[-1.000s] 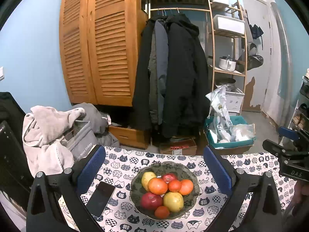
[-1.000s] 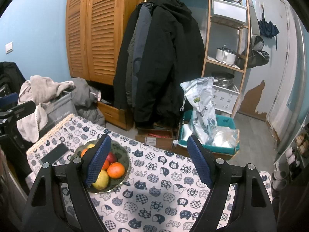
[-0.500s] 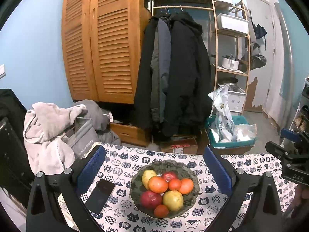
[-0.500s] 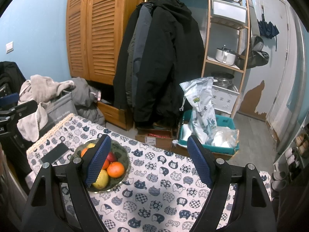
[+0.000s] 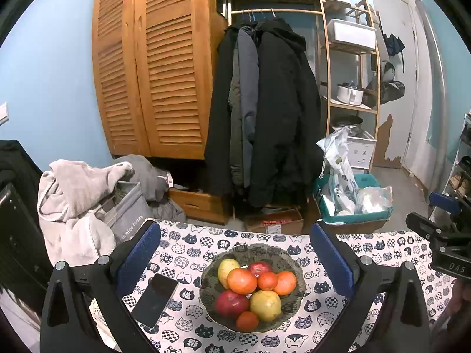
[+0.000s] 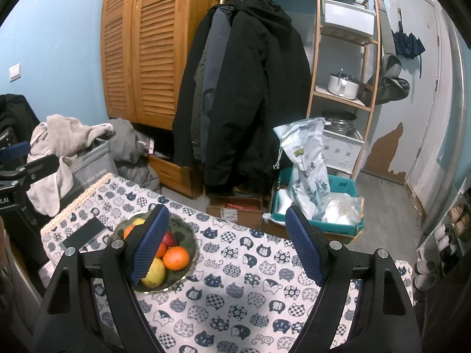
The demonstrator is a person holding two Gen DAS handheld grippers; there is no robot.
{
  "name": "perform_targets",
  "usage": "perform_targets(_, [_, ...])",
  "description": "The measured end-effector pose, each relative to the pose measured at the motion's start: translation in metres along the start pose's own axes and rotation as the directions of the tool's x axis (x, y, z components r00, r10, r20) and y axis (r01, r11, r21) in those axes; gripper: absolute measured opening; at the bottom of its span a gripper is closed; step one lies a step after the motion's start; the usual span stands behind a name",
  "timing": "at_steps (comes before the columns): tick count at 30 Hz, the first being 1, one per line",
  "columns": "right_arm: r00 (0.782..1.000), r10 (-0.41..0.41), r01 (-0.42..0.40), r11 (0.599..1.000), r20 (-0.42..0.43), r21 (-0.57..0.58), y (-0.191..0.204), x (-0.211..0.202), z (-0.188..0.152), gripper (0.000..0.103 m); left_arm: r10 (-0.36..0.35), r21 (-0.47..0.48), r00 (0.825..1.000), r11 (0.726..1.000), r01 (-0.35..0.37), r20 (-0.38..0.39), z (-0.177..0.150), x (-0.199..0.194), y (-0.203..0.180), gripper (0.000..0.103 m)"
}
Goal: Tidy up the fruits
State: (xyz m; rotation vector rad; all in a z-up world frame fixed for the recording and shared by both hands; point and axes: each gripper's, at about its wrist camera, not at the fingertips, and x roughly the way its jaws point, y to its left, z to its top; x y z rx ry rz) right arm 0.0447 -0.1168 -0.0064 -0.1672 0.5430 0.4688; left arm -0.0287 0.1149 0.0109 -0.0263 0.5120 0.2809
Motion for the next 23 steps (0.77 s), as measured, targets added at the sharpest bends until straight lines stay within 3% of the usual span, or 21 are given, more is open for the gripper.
perform_targets(23, [1.000, 0.000, 0.000, 1.000, 0.001, 0.001, 0.0005, 0.0000, -0.0004, 0.080, -0.009, 0.001, 1.000, 1.000, 0.009, 0.002, -0.0029, -0.0010, -0.0001, 0.102])
